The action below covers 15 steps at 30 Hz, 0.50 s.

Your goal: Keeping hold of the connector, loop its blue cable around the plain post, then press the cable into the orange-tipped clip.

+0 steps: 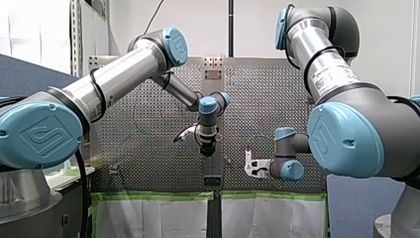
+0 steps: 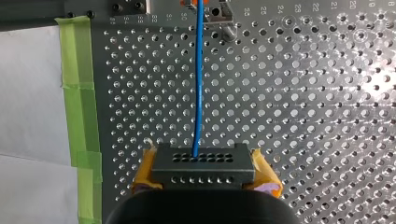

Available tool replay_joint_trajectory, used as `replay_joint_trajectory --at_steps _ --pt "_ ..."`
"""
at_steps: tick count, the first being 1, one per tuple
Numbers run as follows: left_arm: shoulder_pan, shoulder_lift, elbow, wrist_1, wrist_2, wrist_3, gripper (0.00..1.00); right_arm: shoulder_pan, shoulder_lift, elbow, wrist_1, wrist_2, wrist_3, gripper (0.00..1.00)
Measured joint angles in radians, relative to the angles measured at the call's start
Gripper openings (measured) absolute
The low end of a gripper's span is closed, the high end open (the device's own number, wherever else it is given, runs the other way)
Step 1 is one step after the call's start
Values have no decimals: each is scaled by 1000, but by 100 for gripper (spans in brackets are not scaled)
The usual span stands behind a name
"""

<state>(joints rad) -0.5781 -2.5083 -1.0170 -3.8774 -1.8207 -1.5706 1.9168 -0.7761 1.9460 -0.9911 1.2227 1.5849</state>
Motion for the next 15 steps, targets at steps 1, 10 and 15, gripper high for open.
replay_joint_trajectory --at_steps 1,10,15 --pt "1 0 1 3 2 -1 99 0 0 0 0 0 0 11" --pt "8 -1 33 52 12 -26 99 0 0 0 1 -2 -2 11" --pt "10 -22 49 47 13 -30 99 0 0 0 0 -4 -2 11"
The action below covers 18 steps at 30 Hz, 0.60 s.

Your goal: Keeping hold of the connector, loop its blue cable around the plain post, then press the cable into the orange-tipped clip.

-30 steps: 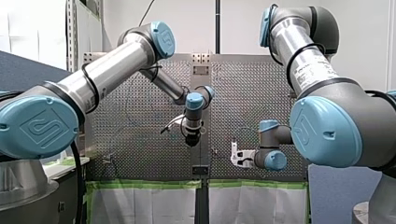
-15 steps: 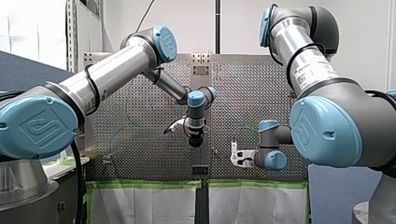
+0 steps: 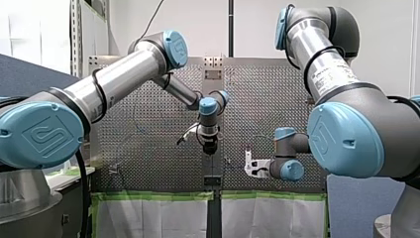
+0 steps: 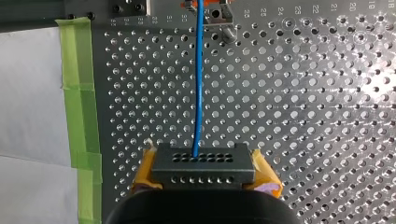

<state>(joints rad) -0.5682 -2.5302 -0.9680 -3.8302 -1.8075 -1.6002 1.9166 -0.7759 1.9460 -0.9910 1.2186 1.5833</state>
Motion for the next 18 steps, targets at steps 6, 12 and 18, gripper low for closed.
replay_joint_trajectory --at_steps 6,12,18 --pt "-4 -35 17 -9 2 2 99 0 0 0 -1 0 1 11" --pt "-3 -62 42 8 9 1 99 0 0 0 -1 0 0 11" --pt "0 -96 52 21 11 -1 99 0 0 0 0 0 0 11"
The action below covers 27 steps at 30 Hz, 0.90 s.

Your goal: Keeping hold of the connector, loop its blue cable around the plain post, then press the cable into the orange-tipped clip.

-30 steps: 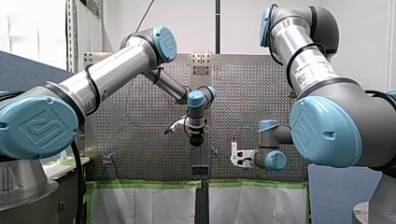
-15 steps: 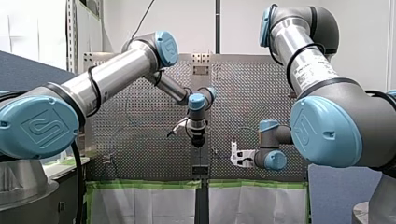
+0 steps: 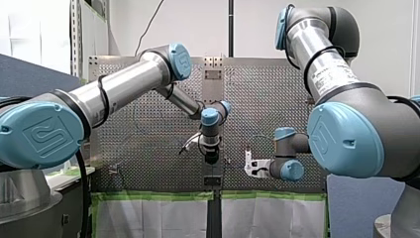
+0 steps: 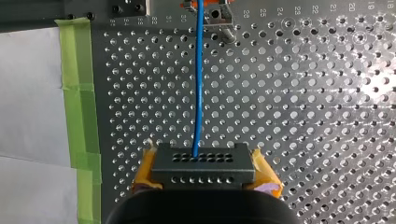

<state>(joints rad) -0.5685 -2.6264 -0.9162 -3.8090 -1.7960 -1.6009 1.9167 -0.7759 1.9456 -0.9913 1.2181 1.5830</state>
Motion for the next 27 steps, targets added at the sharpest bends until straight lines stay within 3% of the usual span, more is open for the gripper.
replay_joint_trajectory --at_steps 11,20,27 --pt "-2 -87 21 74 -1 -25 99 1 0 -1 3 0 -3 11" --pt "6 -93 14 149 -5 -58 99 3 0 -1 3 0 -4 11" --pt "16 -99 -10 170 -16 -66 99 4 -1 -2 3 0 -4 11"
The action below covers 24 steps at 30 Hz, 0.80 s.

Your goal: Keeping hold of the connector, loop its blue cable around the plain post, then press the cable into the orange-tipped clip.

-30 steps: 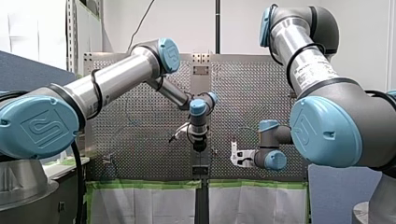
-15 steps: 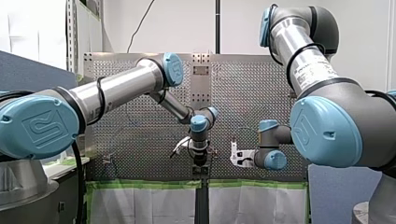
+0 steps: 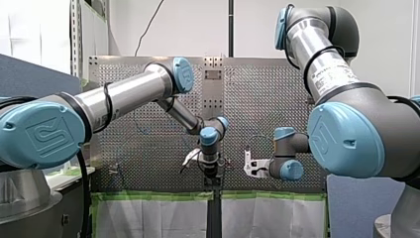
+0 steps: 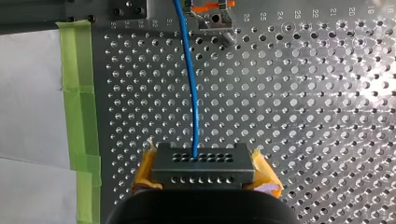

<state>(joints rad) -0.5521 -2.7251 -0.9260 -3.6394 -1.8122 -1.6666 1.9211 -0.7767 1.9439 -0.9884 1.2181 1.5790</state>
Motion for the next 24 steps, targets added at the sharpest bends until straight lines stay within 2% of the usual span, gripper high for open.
replay_joint_trajectory --at_steps 8,24 --pt "1 -50 -1 2 -13 -1 99 1 0 -1 -2 0 3 11" --pt "2 -57 -4 4 6 2 99 1 1 -1 -4 0 6 11"
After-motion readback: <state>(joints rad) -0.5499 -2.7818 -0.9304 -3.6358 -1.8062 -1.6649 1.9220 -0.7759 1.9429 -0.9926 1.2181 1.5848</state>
